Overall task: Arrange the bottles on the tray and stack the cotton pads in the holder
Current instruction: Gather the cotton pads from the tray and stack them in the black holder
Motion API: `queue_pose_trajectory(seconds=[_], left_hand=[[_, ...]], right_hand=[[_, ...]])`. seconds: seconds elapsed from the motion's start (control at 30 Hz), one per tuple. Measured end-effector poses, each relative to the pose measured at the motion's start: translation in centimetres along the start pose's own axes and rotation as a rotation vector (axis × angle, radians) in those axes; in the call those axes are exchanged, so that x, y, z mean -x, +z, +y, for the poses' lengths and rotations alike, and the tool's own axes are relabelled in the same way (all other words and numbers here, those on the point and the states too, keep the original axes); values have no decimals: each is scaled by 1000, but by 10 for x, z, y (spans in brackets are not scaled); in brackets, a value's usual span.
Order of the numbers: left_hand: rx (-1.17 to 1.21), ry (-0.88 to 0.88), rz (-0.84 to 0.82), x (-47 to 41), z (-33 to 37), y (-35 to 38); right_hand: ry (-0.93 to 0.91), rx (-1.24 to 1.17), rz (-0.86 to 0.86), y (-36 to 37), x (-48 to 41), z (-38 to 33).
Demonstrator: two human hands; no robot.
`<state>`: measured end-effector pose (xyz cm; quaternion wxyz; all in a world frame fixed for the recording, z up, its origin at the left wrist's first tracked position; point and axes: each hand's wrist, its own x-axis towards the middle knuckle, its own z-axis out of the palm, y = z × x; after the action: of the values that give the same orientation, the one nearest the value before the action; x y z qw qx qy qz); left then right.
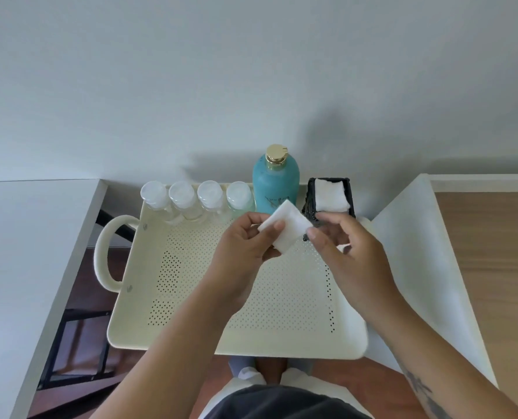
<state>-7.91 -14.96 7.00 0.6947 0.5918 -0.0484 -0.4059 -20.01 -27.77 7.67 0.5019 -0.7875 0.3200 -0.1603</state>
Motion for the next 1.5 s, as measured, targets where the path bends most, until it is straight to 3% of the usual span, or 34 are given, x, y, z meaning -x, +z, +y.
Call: queue_pose_trajectory(seconds=[0.07, 0.17, 0.37, 0.47, 0.63, 0.77, 0.87, 1.03, 1.13, 1.2, 1.33, 1.5], left_hand=[[93, -30, -31, -1, -2, 5], [135, -54, -55, -2, -5, 9], [-24, -93, -12, -1, -14, -5], [-295, -73, 128, -3, -24, -25], [-792, 8, 347, -5, -50, -71], [-1172, 117, 339, 1, -79, -100], [-1380, 100, 336, 2, -96, -110], [-1501, 41, 294, -4, -118, -120], [-1541, 20, 287, -7, -128, -124], [-1558, 21, 287, -10, -132, -125], [-1582, 21, 277, -16, -134, -125], [-1589, 23, 273, -16, -135, -125]], right_hand=[[124, -176, -91, 3, 2, -3], [190, -310, -90, 3, 1, -3], [136, -273, -8, -9, -16, -1], [78, -159, 40, -27, -37, 0], [66, -3, -77, -48, -75, 4], [45, 121, -64, -47, -93, 9], [20, 196, -24, -41, -100, 14], [-49, 343, 19, -30, -101, 18], [-65, 353, 169, -25, -93, 21], [-169, 391, 240, -24, -80, 22], [-397, 556, 167, -18, -54, 26], [-366, 881, -38, 7, -25, 34]])
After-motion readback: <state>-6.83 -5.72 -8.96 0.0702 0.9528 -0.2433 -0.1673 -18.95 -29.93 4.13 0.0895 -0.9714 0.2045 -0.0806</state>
